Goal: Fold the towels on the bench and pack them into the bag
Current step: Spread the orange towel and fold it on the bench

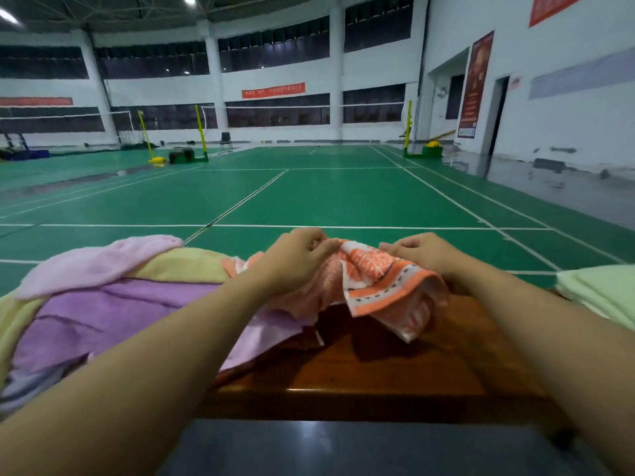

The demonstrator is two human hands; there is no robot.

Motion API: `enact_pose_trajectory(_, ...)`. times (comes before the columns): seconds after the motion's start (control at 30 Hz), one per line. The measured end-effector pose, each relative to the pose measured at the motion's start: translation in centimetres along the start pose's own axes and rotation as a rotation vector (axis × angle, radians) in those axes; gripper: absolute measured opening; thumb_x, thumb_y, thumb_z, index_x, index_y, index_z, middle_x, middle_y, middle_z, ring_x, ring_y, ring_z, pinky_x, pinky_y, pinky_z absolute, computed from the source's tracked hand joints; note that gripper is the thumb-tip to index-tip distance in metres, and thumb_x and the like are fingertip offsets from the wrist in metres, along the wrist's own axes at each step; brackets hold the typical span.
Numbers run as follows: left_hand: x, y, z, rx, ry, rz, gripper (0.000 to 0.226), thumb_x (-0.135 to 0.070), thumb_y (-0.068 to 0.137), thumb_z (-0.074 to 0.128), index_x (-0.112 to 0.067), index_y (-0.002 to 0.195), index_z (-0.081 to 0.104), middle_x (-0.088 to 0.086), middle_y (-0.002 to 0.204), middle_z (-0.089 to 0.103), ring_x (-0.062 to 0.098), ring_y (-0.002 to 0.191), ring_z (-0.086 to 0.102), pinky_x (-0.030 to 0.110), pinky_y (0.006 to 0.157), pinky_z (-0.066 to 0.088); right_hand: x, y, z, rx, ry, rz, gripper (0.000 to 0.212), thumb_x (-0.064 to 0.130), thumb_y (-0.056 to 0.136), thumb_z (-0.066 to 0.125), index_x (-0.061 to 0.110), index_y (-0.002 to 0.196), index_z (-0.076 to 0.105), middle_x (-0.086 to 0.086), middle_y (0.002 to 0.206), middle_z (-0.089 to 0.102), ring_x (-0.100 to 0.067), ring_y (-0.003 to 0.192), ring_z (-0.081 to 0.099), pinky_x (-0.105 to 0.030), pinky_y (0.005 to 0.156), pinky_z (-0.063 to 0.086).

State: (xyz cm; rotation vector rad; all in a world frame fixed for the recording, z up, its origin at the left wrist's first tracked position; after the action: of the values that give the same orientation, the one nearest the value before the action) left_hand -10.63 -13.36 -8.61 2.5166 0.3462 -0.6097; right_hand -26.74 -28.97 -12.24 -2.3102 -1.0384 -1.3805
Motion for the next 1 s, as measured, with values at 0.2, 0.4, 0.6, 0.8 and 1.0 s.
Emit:
enact_pose_trajectory(0.2,-6.2,1.4,12.2,0.25,0.015,0.039,0.033,-0.054,0.096,0.059,-0.023,0.107,0.064,0.005,0.103,0.068,0.023,0.093,0.061,0.032,0.075,0.043,-9.3,-5.3,-8.6,-0.067,-0.14,0.318,0.035,0.043,0.083,0.08,0.009,0.075,0.076,-0.002,0.067,0.073,-0.01,0.054,0.064,-0.021,0.051,0.05)
enact_pose_trajectory(0.4,-14.4,-0.4,15.0,0.056,-0.046,0.446,0.016,-0.035,0.09,0.07,-0.024,0.103,0.067,-0.004,0.099,0.058,0.016,0.098,0.048,0.036,0.089,0.042,-16.7,-6.0,-11.6,-0.218,-0.253,0.502,0.055,0.046,0.069,0.089,0.003,0.101,0.077,-0.013,0.098,0.076,-0.02,0.086,0.069,-0.042,0.085,0.059)
enact_pose_trajectory(0.6,-16.8,-2.9,15.7,0.016,-0.074,0.629,0.009,-0.026,0.087,0.074,-0.02,0.089,0.068,-0.008,0.083,0.057,0.005,0.076,0.043,0.026,0.069,0.039,-12.8,-6.6,-13.8,-0.578,-0.224,0.114,0.024,0.042,0.086,0.076,0.019,0.091,0.076,0.006,0.09,0.073,-0.013,0.091,0.069,-0.029,0.08,0.051)
enact_pose_trajectory(0.8,-10.3,-2.8,8.2,-0.372,-0.186,0.24,0.018,-0.037,0.093,0.07,-0.022,0.087,0.061,-0.011,0.079,0.058,0.008,0.07,0.053,0.022,0.066,0.041,-1.4,-10.5,-5.1,-0.277,-0.358,-0.61,0.024,0.039,0.09,0.072,0.016,0.085,0.074,0.008,0.077,0.069,-0.005,0.069,0.061,-0.018,0.064,0.046)
enact_pose_trajectory(1.0,-2.3,-3.2,8.1,-0.229,-0.189,-0.179,0.015,-0.031,0.103,0.053,-0.018,0.107,0.059,0.001,0.105,0.065,0.019,0.093,0.058,0.031,0.08,0.038,-6.4,-8.1,-2.9,-0.215,-0.565,-0.23,0.036,0.063,0.091,0.059,0.031,0.105,0.068,0.013,0.104,0.07,-0.011,0.094,0.064,-0.035,0.082,0.054)
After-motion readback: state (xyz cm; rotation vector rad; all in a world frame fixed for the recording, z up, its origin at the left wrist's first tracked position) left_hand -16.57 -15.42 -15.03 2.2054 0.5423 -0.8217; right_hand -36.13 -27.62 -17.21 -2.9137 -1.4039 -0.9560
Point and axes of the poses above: each hand's wrist, its own y-axis towards the middle knuckle, its own z-axis out of the palm, x = y × z, the point moved 9 cm from there along y, towards the middle knuckle
